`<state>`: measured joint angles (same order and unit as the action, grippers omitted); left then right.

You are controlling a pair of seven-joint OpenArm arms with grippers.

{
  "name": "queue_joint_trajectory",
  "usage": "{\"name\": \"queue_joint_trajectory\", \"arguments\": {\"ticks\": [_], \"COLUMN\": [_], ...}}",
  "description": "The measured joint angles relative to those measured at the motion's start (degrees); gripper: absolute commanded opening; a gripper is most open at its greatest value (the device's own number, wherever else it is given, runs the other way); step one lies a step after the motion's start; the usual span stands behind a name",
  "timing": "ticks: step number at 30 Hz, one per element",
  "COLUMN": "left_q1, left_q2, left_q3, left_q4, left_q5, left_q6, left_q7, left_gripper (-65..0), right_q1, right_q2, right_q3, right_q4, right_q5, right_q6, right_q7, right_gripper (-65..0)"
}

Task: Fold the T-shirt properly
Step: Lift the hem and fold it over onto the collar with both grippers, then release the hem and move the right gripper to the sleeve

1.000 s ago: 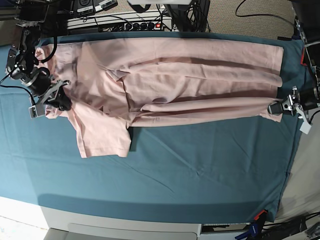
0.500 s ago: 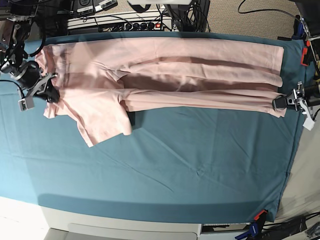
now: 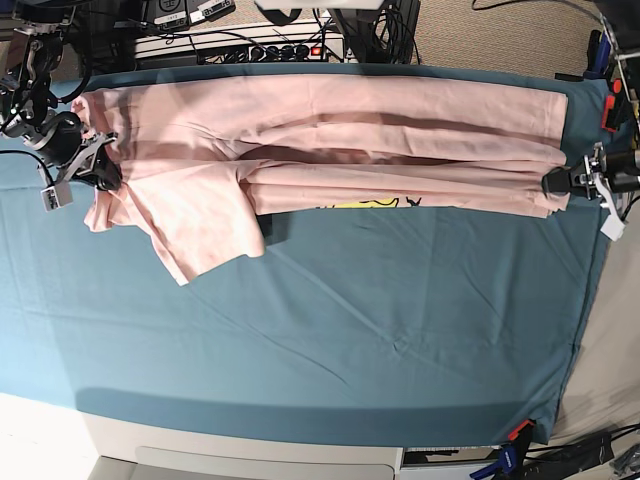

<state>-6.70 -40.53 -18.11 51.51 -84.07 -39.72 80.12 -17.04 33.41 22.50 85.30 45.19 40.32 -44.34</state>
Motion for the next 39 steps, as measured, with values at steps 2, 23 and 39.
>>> {"name": "queue_joint_trajectory", "arguments": {"ticks": [2, 23, 39], "left_q1": [0.28, 0.28, 0.26], "left_q2": [0.02, 0.02, -3.78], "left_q3": [0.00, 0.00, -4.85], "left_q4": [0.33, 0.39, 1.97], "left_q5": [0.00, 0.00, 0.61], "left_q6": [0.00, 0.00, 0.00], "left_q7": [0.02, 0.00, -0.04], "left_gripper": [-65.0, -60.7, -36.8], "right_q1": [-0.66, -5.33, -4.13], "right_q2": [0.04, 0.04, -4.31], "right_q3": [0.00, 0.00, 9.46], "right_q4": [0.00, 0.00, 6.25], "right_q5": [1.01, 1.84, 1.14], "right_q6": [-0.04, -0.17, -0.44], "right_q7": [-0.24, -0.24, 3.91], "right_gripper": [-65.0, -65.0, -34.8]}}
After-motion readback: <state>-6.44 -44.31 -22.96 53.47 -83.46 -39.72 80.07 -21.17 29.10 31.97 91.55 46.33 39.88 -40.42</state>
